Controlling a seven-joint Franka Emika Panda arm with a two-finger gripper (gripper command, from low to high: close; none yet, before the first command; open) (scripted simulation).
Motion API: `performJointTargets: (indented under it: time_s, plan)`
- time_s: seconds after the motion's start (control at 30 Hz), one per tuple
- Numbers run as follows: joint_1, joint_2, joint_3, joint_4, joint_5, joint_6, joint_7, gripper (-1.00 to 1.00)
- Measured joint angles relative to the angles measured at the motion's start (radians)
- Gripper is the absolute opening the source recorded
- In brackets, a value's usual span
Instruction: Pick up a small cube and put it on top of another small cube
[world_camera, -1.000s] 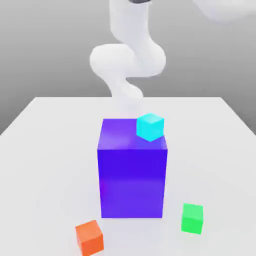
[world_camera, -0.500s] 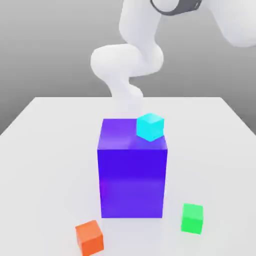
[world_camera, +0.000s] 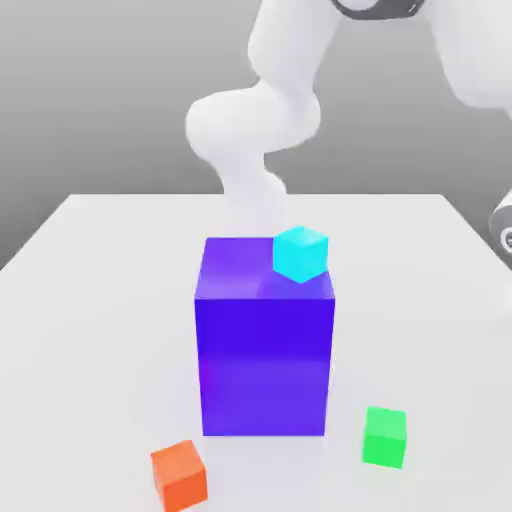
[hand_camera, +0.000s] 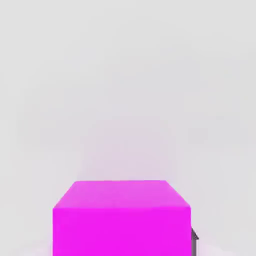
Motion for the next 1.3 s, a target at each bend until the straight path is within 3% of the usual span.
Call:
performJointTargets:
  time_s: [0.43, 0.77, 1.1, 1.3]
  plan:
    - [0.121, -0.136, -0.172, -0.098, -0.071, 0.038, 0.322, -1.0]
    - [0.134, -0.269, -0.282, -0.177, -0.096, 0.05, 0.513, -1.0]
    - [0.088, -0.4, -0.351, -0.256, -0.068, 0.053, 0.65, -1.0]
    - [-0.071, -0.466, -0.464, -0.31, -0.118, 0.006, 0.678, -1.0]
